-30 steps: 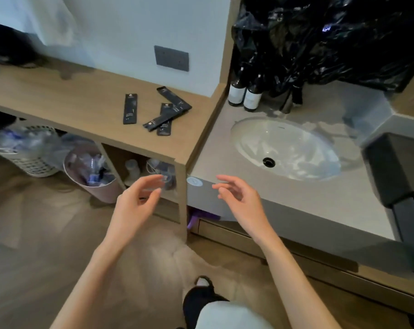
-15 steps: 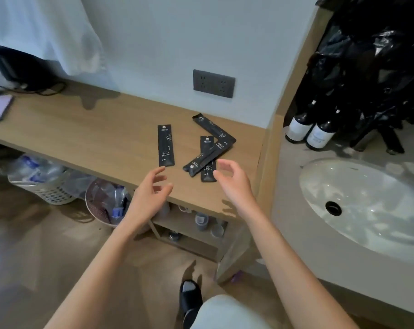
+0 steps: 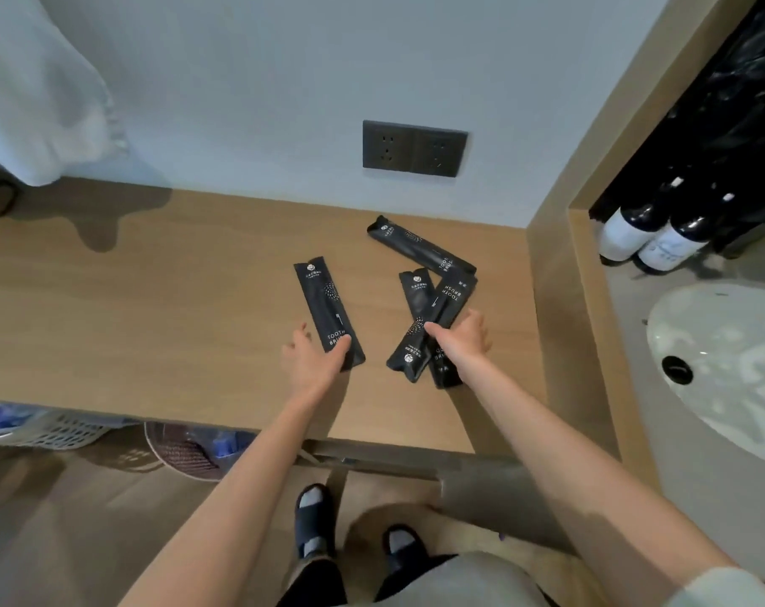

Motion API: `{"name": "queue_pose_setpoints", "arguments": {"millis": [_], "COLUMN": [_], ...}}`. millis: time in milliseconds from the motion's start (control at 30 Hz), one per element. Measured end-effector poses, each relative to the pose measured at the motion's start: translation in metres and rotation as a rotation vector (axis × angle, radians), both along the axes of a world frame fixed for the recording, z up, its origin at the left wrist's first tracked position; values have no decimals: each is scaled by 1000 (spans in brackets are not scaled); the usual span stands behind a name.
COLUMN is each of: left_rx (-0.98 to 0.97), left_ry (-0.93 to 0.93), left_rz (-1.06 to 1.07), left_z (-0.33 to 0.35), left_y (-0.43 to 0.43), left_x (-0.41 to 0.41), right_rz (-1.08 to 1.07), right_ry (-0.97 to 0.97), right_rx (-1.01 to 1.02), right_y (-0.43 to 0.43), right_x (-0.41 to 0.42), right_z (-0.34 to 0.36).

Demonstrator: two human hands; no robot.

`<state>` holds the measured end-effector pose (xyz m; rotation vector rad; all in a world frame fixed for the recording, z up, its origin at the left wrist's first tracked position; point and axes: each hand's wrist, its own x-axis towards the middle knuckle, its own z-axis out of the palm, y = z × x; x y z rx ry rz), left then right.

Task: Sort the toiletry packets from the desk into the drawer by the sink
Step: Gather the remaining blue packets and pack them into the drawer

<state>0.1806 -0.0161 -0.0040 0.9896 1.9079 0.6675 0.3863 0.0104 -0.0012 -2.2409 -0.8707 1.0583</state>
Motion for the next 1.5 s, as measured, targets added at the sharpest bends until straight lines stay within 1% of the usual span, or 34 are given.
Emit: {"name": "queue_pose_setpoints", "arguments": {"millis": [133, 233, 367, 500, 700, 900, 1000, 1133, 1200, 1267, 1333, 1400, 1500], "left_rx": [-141, -114, -91, -6, -48, 10, 26, 59, 68, 80, 95, 83, 96], "left_ry": [227, 342, 393, 334, 254, 116, 9, -204, -267, -254, -216, -213, -207], "left_rz": [-47, -72, -122, -119, -201, -223, -258, -267, -302, -379, -447, -459, -479], "left_z": [-16, -25, -30, -32, -30, -25, -27, -18, -10, -5, -4, -1, 12], "left_y": [20, 32, 48, 54, 57, 49, 43, 40, 39, 37, 35, 32, 25], "left_x": [2, 4, 0, -10, -28, -37, -43, -45, -43, -44, -45, -45, -39], "right_rz": [-82, -133, -152, -156, -115, -46, -15, -1, 11, -3, -37, -42, 14], "right_ry": [-129, -214, -309, -259, -180, -123, -89, -55, -46, 12, 113, 205, 322], "right_rx": [-66, -91, -147, -176, -158, -140, -126, -124, -117, -97, -61, -13, 84], "right_y": [12, 16, 20, 25, 24, 10, 2, -8, -13, -19, -24, -27, -30], "right_x": [-23, -34, -37, -35, -31, -27, -21, -13, -9, -7, -6, -8, -15], "right_z": [-20, -27, -29, -31, -25, -21, -19, -14, -11, -8, -2, 8, 31]}}
